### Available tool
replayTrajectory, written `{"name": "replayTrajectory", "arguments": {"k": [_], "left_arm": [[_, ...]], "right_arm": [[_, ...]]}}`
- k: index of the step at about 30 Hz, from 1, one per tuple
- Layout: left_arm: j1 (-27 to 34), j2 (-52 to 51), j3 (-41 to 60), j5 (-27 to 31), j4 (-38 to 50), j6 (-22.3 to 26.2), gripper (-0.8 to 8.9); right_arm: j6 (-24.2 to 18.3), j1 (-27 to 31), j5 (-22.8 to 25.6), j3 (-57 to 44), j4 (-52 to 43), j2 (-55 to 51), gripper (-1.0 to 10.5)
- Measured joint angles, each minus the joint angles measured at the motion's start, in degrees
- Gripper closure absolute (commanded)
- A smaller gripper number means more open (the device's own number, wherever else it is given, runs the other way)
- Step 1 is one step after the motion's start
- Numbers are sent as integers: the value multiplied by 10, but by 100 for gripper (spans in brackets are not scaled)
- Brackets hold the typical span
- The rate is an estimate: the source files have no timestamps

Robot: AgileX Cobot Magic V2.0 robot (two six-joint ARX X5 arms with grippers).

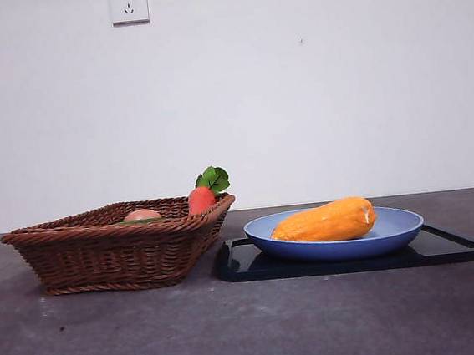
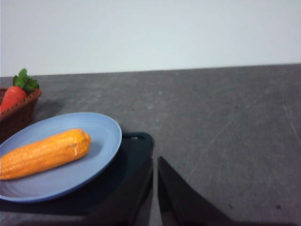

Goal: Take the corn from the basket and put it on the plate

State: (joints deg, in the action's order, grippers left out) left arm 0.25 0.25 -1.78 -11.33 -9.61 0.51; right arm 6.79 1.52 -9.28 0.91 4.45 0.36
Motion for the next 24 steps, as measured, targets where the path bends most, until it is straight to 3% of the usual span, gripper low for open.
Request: {"name": "replayTrajectory", "arguments": {"k": [24], "left_arm": [[0,0,0,0,0,0,806]], "right_arm": [[2,0,5,0,5,0,944]]}}
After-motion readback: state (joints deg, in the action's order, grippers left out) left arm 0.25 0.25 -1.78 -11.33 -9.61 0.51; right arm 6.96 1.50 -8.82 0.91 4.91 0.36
